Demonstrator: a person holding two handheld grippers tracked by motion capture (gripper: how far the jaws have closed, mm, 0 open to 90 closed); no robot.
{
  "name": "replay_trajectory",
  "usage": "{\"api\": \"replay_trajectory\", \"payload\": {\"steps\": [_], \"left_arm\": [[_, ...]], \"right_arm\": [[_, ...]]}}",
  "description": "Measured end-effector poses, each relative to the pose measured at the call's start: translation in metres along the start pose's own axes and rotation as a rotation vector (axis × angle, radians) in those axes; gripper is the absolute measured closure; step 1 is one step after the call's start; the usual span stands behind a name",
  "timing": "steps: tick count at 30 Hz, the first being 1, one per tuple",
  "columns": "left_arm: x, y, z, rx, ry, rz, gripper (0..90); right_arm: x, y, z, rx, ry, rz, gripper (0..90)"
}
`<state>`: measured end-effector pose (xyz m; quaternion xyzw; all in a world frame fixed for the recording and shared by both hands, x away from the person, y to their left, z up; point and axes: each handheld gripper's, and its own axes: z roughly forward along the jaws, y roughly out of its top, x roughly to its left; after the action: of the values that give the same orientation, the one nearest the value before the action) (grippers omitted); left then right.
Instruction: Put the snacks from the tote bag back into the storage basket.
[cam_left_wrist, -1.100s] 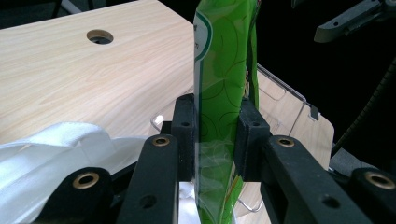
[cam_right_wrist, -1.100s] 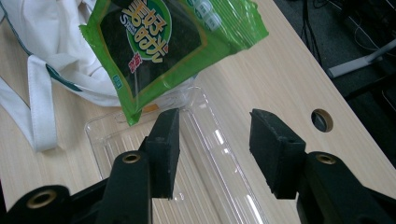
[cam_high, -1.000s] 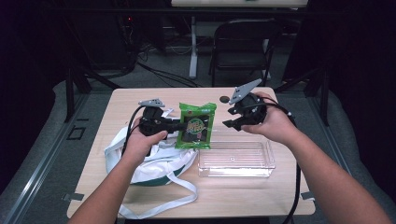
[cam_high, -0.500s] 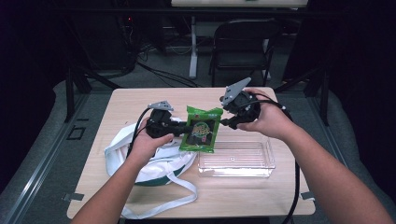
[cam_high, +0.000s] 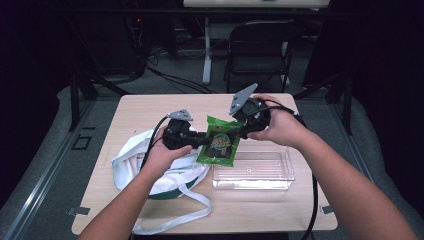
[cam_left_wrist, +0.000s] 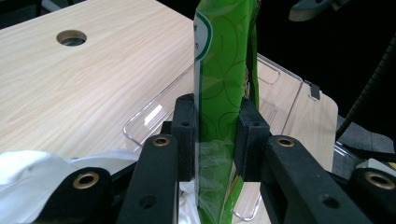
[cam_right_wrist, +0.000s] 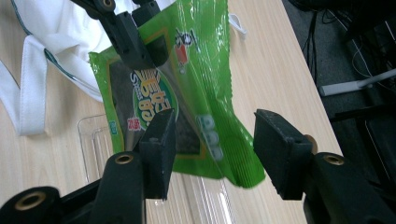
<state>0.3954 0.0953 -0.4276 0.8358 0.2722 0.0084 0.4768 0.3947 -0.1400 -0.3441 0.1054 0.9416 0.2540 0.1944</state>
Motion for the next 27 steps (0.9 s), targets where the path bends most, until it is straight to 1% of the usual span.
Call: {"api": "replay_trajectory", "payload": {"steps": [3,6,7,11,13,15,16,19,20,21,24,25,26,27], "left_arm": [[-0.002,0.0,0.002,-0.003,-0.003,0.008,73.5],[-0.003,0.001,0.002,-0.012,-0.01,0.031,73.6],[-0.004,0.001,0.002,-0.009,-0.009,0.039,73.6],[-0.006,0.001,0.003,-0.013,-0.009,0.065,73.6],[-0.008,0.002,0.003,-0.012,-0.011,0.081,73.5],[-0.009,0.002,0.003,-0.016,-0.011,0.084,73.6],[-0.009,0.002,0.003,-0.018,-0.011,0.092,73.6],[-0.012,0.004,0.003,-0.021,-0.015,0.112,73.6],[-0.012,0.004,0.003,-0.021,-0.015,0.112,73.6],[-0.014,0.005,0.003,-0.025,-0.014,0.123,73.6],[-0.015,0.005,0.004,-0.028,-0.016,0.129,73.6],[-0.015,0.005,0.004,-0.025,-0.016,0.137,73.6],[-0.017,0.005,0.004,-0.024,0.005,0.14,73.6],[-0.016,0.005,0.004,-0.021,-0.014,0.143,73.6]], "right_arm": [[0.001,0.001,0.002,0.0,0.006,0.002,47.6],[0.002,0.003,0.004,0.009,0.012,-0.01,47.1],[0.002,0.002,0.005,0.002,0.015,-0.003,47.0],[0.003,0.003,0.006,0.001,0.025,-0.005,46.6],[0.003,0.004,0.007,0.012,0.03,-0.014,46.7],[0.003,0.004,0.008,0.01,0.035,-0.011,46.7],[0.004,0.004,0.009,0.014,0.038,-0.015,46.8],[0.005,0.005,0.01,0.017,0.065,-0.017,48.8],[0.005,0.005,0.01,0.017,0.065,-0.017,48.8],[0.005,0.005,0.011,0.02,0.075,-0.018,49.9],[0.006,0.005,0.012,0.025,0.087,-0.015,51.2],[0.006,0.004,0.012,0.022,0.091,-0.01,51.7],[0.007,0.004,0.013,0.025,0.099,-0.006,53.1],[0.006,0.004,0.013,0.032,0.101,-0.01,53.7]]}}
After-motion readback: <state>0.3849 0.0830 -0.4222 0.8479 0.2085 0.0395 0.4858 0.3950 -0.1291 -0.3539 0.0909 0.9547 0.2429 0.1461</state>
